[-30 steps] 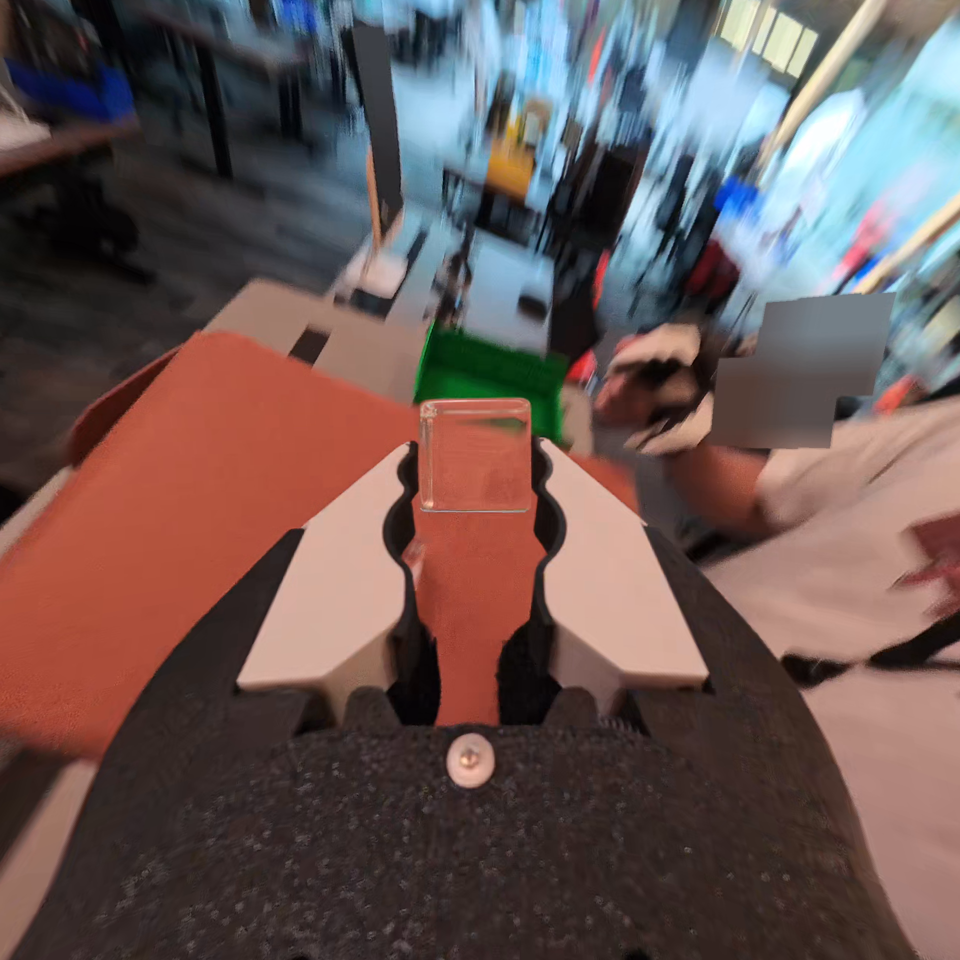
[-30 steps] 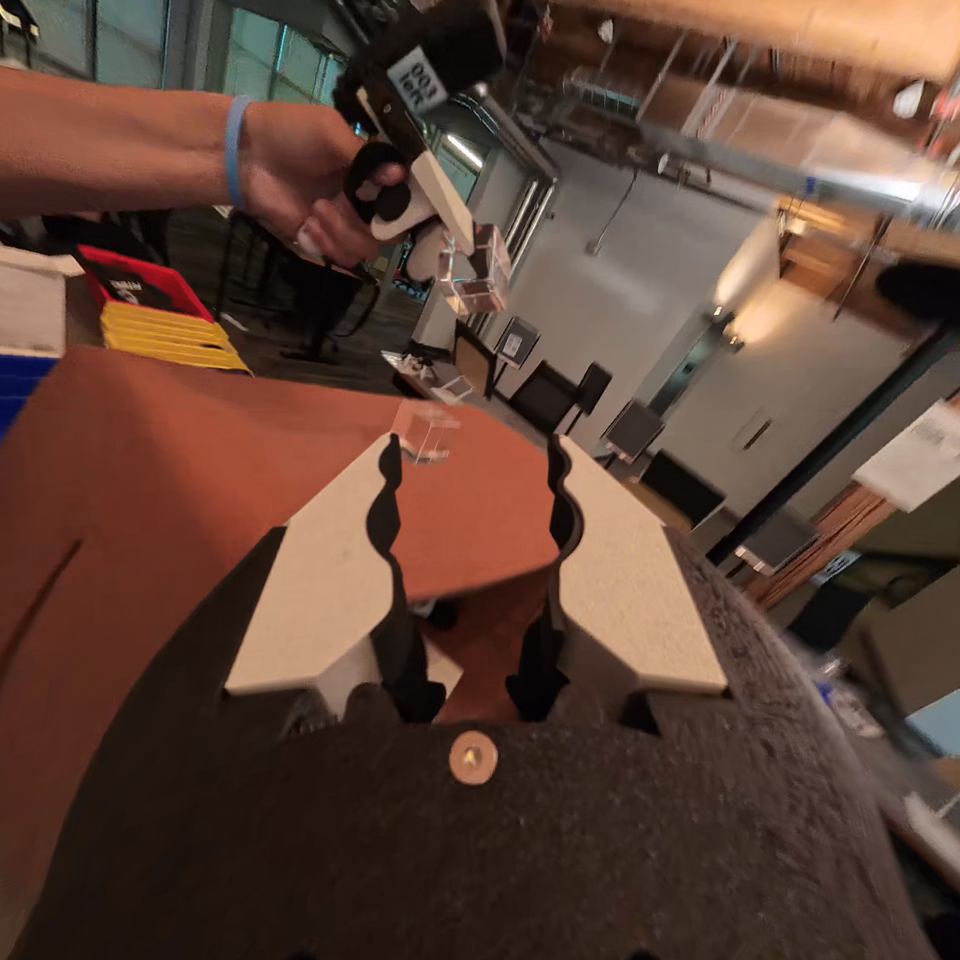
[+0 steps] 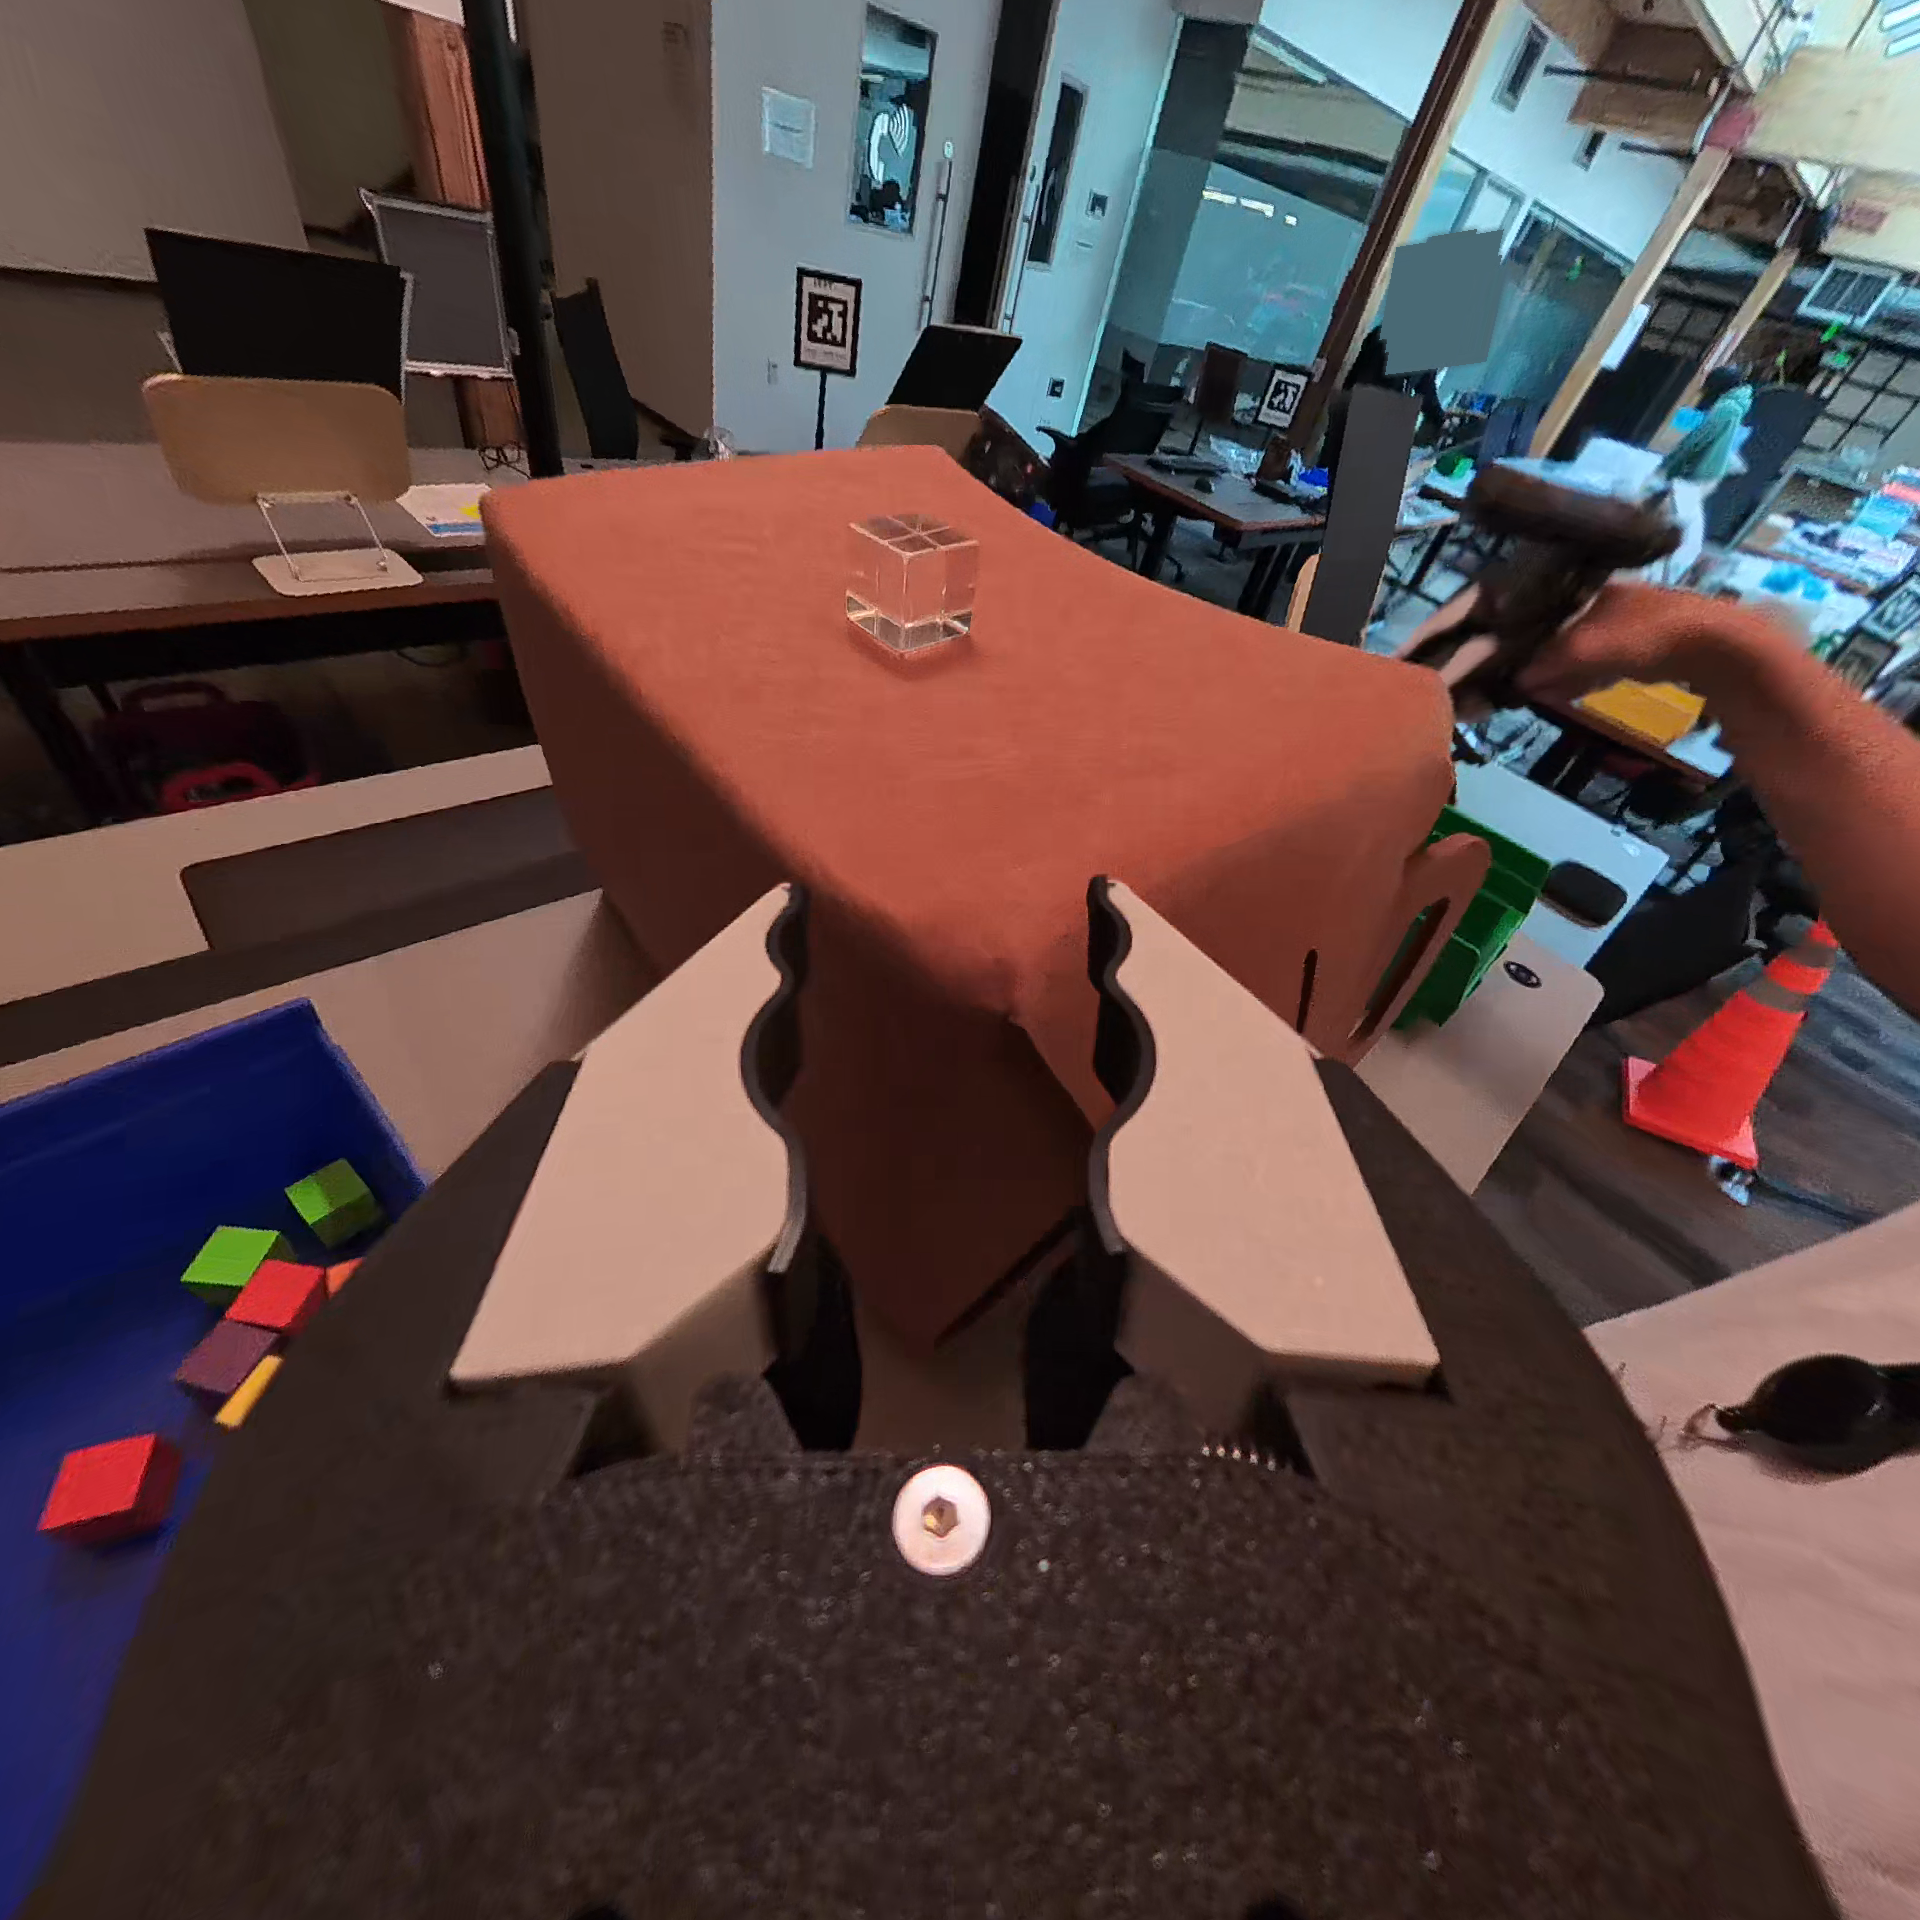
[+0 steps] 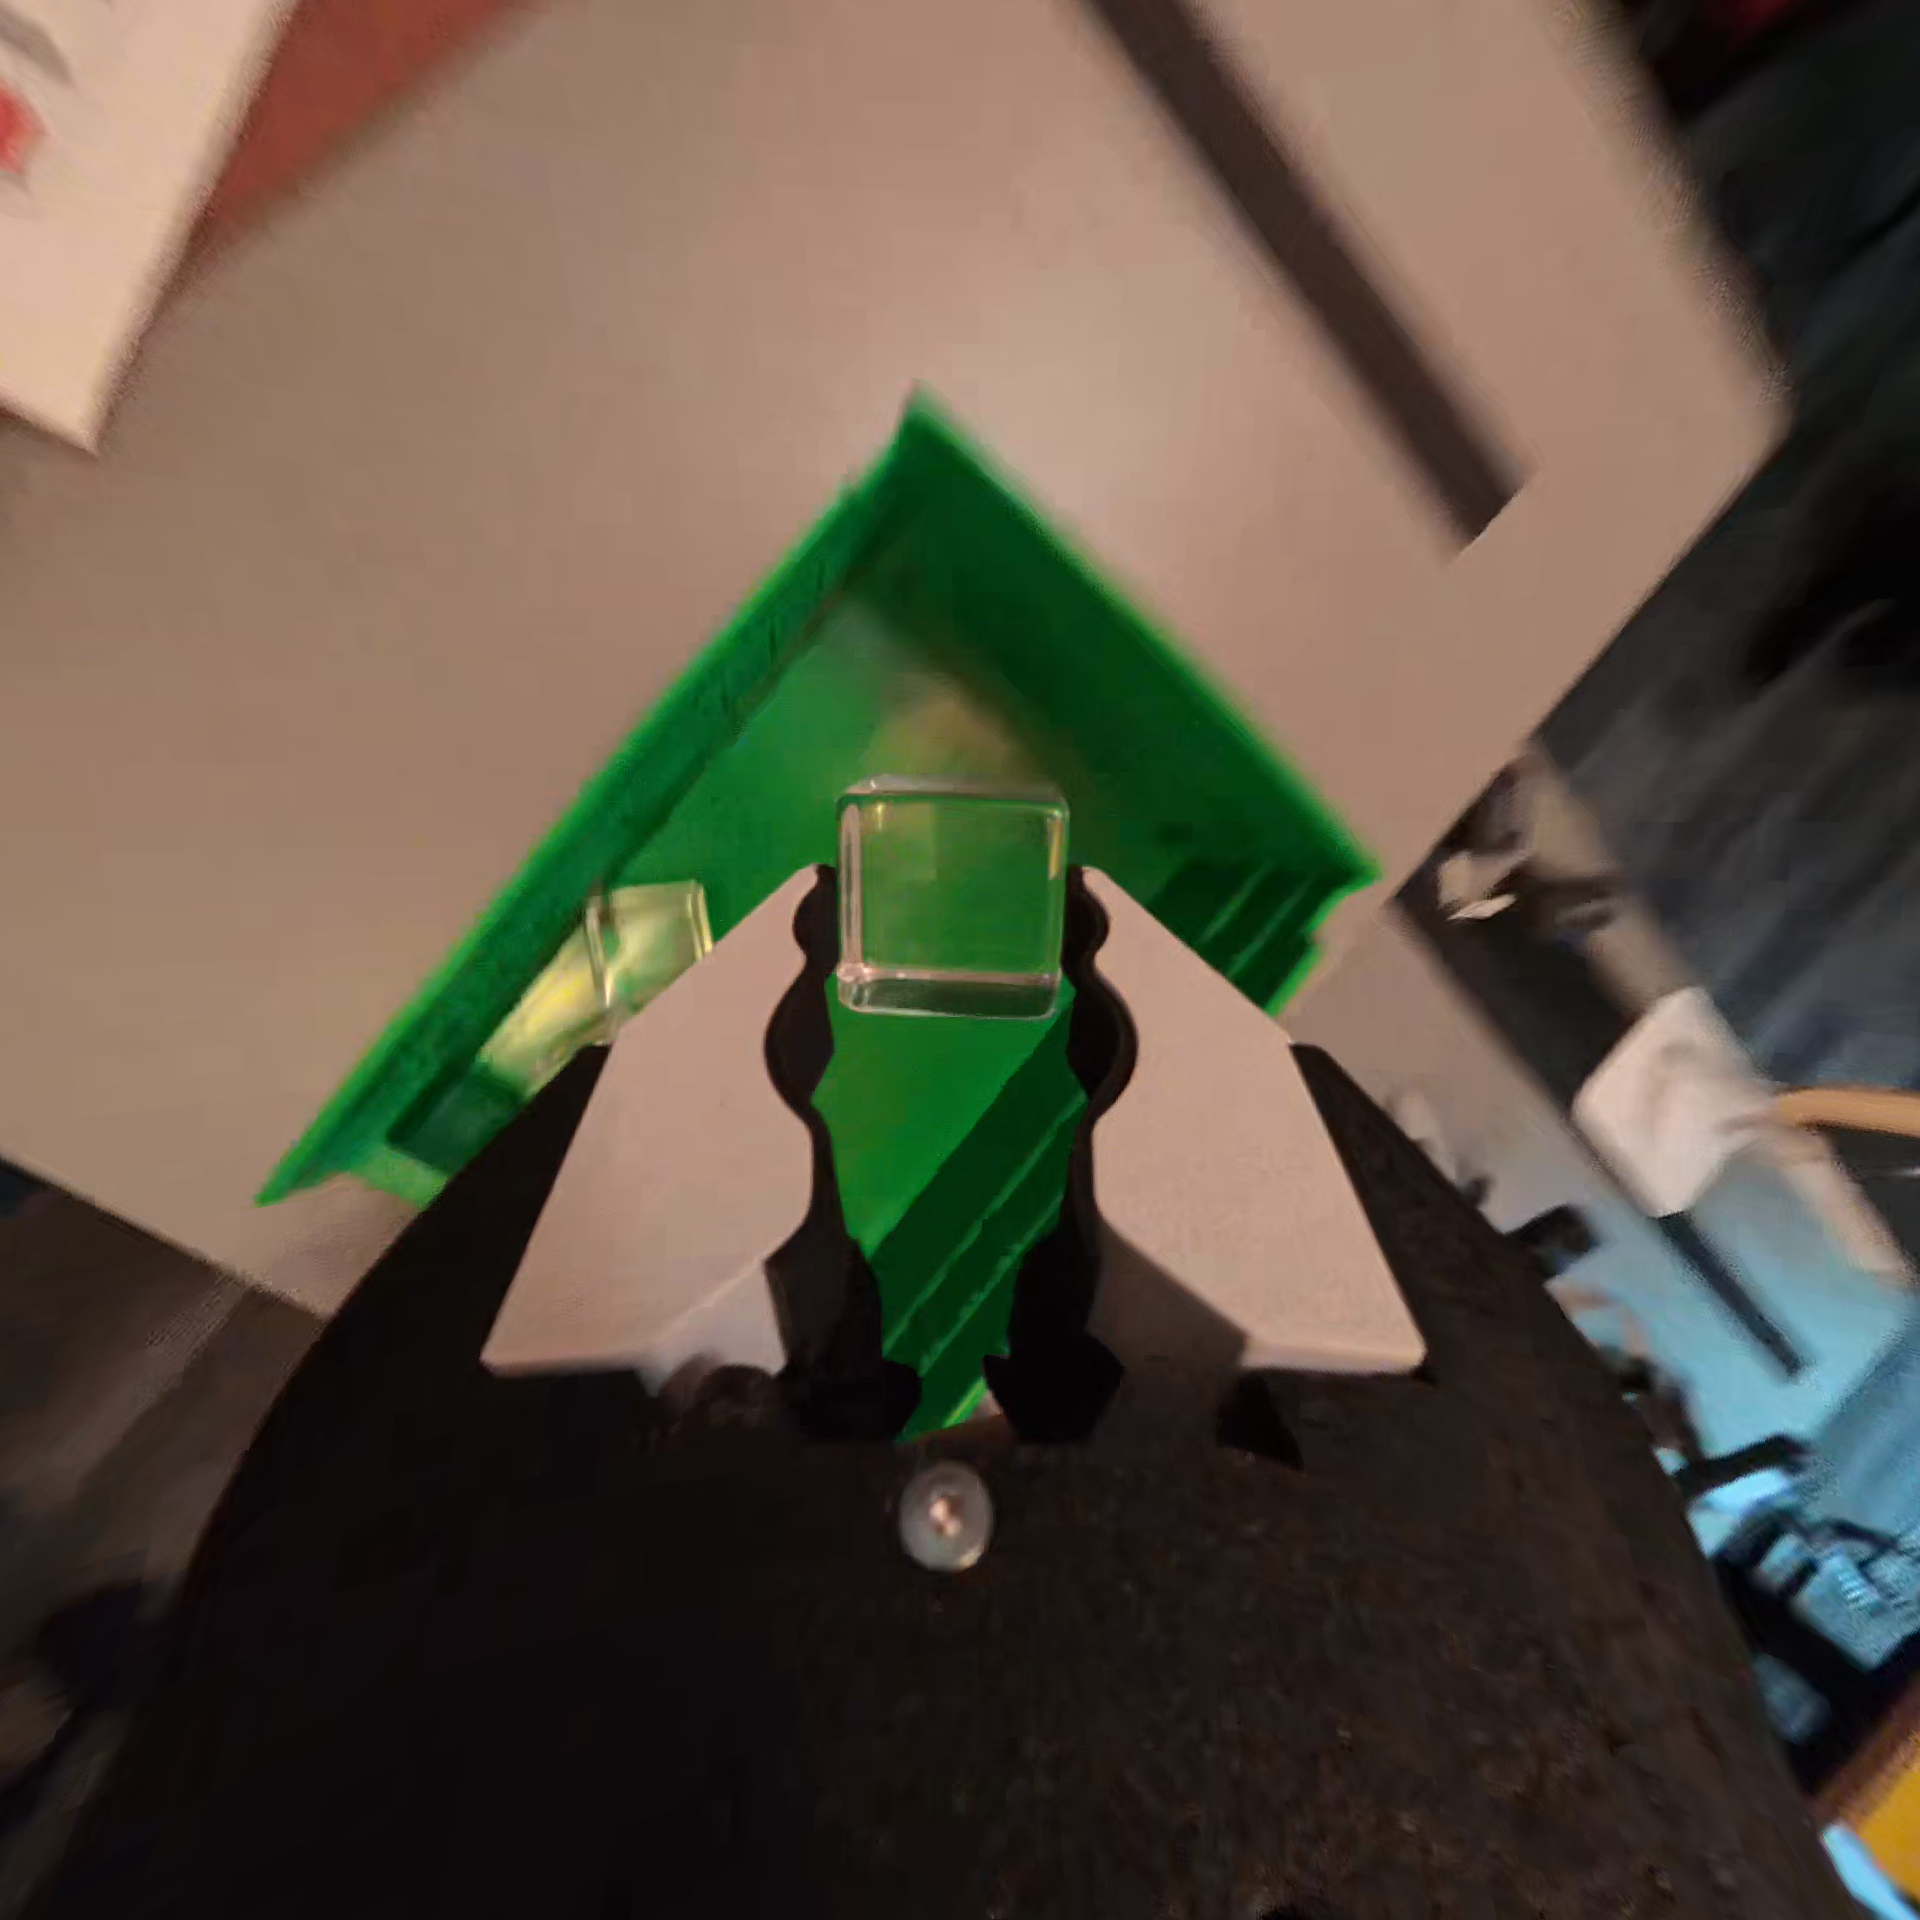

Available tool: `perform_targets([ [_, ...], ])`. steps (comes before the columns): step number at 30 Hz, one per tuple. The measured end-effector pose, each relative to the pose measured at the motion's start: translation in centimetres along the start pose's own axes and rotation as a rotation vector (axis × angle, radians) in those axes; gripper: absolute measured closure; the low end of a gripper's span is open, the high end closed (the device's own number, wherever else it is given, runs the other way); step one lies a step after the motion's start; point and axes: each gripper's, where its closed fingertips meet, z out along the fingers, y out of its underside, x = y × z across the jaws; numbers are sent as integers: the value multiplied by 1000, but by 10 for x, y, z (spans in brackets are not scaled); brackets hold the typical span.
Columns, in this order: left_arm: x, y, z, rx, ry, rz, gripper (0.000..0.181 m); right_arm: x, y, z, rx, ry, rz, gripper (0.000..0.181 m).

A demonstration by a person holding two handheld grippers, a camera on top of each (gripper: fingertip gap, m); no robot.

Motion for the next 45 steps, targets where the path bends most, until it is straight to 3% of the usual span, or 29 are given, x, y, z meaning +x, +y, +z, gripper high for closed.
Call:
perform_targets([
  [1, 1, 0, -4, 15, -2, -8, 126, -6, 25, 25, -64, -55, 20, 140],
  [4, 1, 3, -11, 7, -12, -9, 126, -27, 89, 77, -261, -164, 52, 139],
  [9, 2, 3, -16, -15, -48, 45, 126, -54, 140, 105, -415, -232, 17, 139],
  [18, 7, 6, 17, -131, -13, 122, 126, -75, 136, 109, -312, -302, 124, 138],
  [20, 10, 5, 22, -141, -2, 129, 126, -68, 123, 98, -293, -263, 185, 114],
  [22, 15, 2, 22, -122, 5, 125, 126, -59, 79, 68, -188, -225, 253, 107],
  [24, 20, 3, 19, -106, 9, 119, 126, -62, -1, 23, 13, -262, 268, 108],
  [27, 26, 10, 13, -106, 8, 122, 126, -92, -133, -54, 268, -307, 40, 110],
  [29, 28, 16, 9, -118, 0, 142, 126, -125, -209, -91, 326, -331, -140, 112],
  [31, 29, 22, 4, -127, -20, 169, 126, -162, -275, -112, 346, -351, -310, 114],
  [33, 29, 28, -2, -127, -39, 183, 126, -191, -326, -110, 326, -337, -447, 115],
  [37, 37, 37, -18, -100, -36, 167, 126, -227, -380, -71, 193, -349, -568, 111],
  [40, 37, 46, -34, -93, -45, 142, 126, -240, -390, -47, 83, -364, -612, 113],
  [43, 33, 53, -49, -90, -64, 112, 126, -250, -395, -37, 27, -364, -679, 135],
  [45, 29, 56, -57, -84, -67, 88, 126, -251, -394, -38, -15, -328, -730, 140],
])
